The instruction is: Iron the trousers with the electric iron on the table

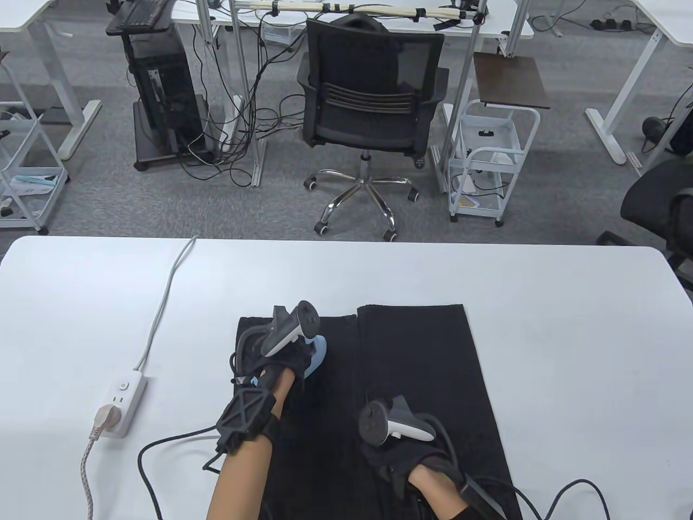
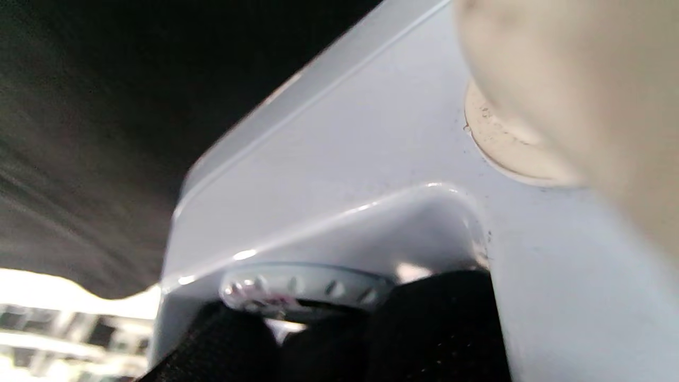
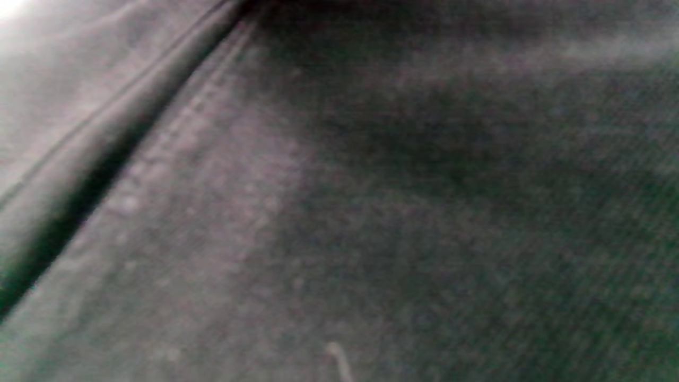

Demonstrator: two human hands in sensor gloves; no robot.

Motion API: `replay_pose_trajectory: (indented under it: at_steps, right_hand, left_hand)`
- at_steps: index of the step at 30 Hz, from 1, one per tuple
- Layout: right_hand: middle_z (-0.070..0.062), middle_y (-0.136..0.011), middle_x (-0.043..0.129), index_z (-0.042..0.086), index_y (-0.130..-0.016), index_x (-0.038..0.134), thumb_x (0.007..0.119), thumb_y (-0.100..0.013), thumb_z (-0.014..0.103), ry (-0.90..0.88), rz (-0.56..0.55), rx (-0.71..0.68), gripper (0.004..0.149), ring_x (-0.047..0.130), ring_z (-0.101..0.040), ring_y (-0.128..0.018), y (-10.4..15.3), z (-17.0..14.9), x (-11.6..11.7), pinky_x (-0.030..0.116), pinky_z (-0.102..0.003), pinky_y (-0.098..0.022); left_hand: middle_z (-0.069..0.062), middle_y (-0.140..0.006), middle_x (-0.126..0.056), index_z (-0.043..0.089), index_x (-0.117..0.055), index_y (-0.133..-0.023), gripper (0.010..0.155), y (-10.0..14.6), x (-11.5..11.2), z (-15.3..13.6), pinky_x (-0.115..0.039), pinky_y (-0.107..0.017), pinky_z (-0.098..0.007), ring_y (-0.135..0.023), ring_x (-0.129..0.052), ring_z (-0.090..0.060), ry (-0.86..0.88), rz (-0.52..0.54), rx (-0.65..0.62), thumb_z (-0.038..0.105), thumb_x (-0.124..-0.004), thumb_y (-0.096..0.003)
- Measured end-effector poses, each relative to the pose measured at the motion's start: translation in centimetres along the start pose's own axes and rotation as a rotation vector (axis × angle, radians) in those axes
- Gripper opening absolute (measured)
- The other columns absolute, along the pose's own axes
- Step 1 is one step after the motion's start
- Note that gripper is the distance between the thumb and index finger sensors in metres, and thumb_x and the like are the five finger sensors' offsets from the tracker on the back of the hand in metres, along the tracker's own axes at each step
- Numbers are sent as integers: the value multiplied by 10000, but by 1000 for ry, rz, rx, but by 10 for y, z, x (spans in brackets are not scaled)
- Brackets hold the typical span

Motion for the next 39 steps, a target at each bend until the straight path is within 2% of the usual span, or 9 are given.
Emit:
replay_pose_trajectory:
  at_steps: [10,14,16,20,23,28,30,34,39]
  right_hand:
    - [-217,-1094,-120,260,-1086,7,430,-618,403,-8,-27,-10,648,-32,-548,-965,1,-2,4,185,-769,-638]
    - [-214,-1101,-105,250,-1088,15,433,-615,414,-2,-48,-6,652,-21,-544,-973,3,-2,5,197,-768,-638]
    - [-218,-1113,-75,228,-1095,32,449,-614,430,16,-66,-2,668,14,-544,-987,5,-2,4,232,-772,-642]
    - [-260,-1149,89,158,-1112,97,483,-610,445,0,-136,-16,695,199,-567,-1014,17,-6,-10,319,-770,-645]
    - [-273,-1151,168,132,-1116,130,496,-610,428,-17,-210,-16,691,257,-565,-1015,33,-17,-27,343,-768,-646]
    - [-267,-1153,171,134,-1117,127,503,-613,411,-64,-330,36,687,243,-571,-1017,71,-62,-49,340,-774,-647]
    - [-265,-1158,133,142,-1115,111,504,-614,411,-105,-363,78,691,228,-576,-1017,87,-89,-52,329,-779,-646]
    - [-258,-1161,126,153,-1116,114,495,-613,390,-130,-351,173,673,222,-578,-1018,103,-133,-44,324,-782,-646]
    - [-244,-1160,136,157,-1116,121,490,-611,360,-164,-288,282,657,213,-563,-1025,99,-176,-13,326,-783,-646]
  left_hand:
    - [-3,-481,-911,88,-705,-846,430,99,-35,19,-848,-469,-475,-359,-972,-166,-72,-15,-198,412,-787,-577]
    - [-8,-478,-915,82,-708,-842,430,129,-46,21,-849,-464,-479,-352,-975,-171,-92,-18,-246,410,-789,-574]
    - [-10,-475,-920,79,-712,-839,432,137,-48,21,-850,-461,-477,-345,-977,-171,-95,-19,-260,410,-792,-573]
    - [-2,-455,-945,71,-746,-820,435,142,-46,26,-870,-435,-467,-317,-994,-166,-89,-51,-277,411,-820,-558]
    - [-1,-456,-949,72,-750,-820,435,147,-35,41,-871,-435,-468,-318,-997,-165,-103,-37,-307,412,-821,-558]
    - [-2,-460,-951,74,-751,-821,436,152,-1,90,-871,-437,-468,-322,-999,-167,-129,34,-380,414,-821,-557]
    - [-2,-464,-950,76,-747,-824,437,150,11,119,-870,-441,-468,-327,-1000,-167,-145,49,-418,416,-818,-559]
    - [-2,-473,-948,78,-742,-830,439,145,13,168,-867,-448,-469,-338,-999,-168,-155,46,-479,419,-812,-561]
    - [-1,-476,-949,79,-740,-831,441,141,-20,216,-866,-449,-470,-342,-1001,-167,-164,-18,-540,422,-810,-562]
Point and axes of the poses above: the tracker on the back of each hand, its own z axis roughly to the thumb side, its own y axis roughly from the fingertips to the wrist, x = y × z, the point moved 1 cm from there along -y, roughly from the wrist to the fingertips
